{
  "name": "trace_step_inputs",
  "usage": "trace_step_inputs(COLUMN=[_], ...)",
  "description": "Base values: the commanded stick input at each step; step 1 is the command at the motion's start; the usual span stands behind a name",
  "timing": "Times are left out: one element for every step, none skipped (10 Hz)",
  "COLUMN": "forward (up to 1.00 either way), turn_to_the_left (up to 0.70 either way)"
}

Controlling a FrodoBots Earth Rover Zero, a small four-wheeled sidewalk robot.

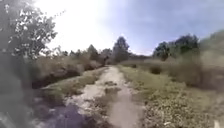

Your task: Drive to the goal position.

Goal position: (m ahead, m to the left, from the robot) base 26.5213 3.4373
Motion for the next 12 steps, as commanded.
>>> trace_step_inputs(forward=[0.85,0.85,0.85,0.85,0.85,0.85,0.85,0.85,0.85,0.85,0.85,0.85], turn_to_the_left=[0.00,0.00,0.00,0.00,0.00,0.00,0.00,0.00,0.00,0.00,0.00,0.00])
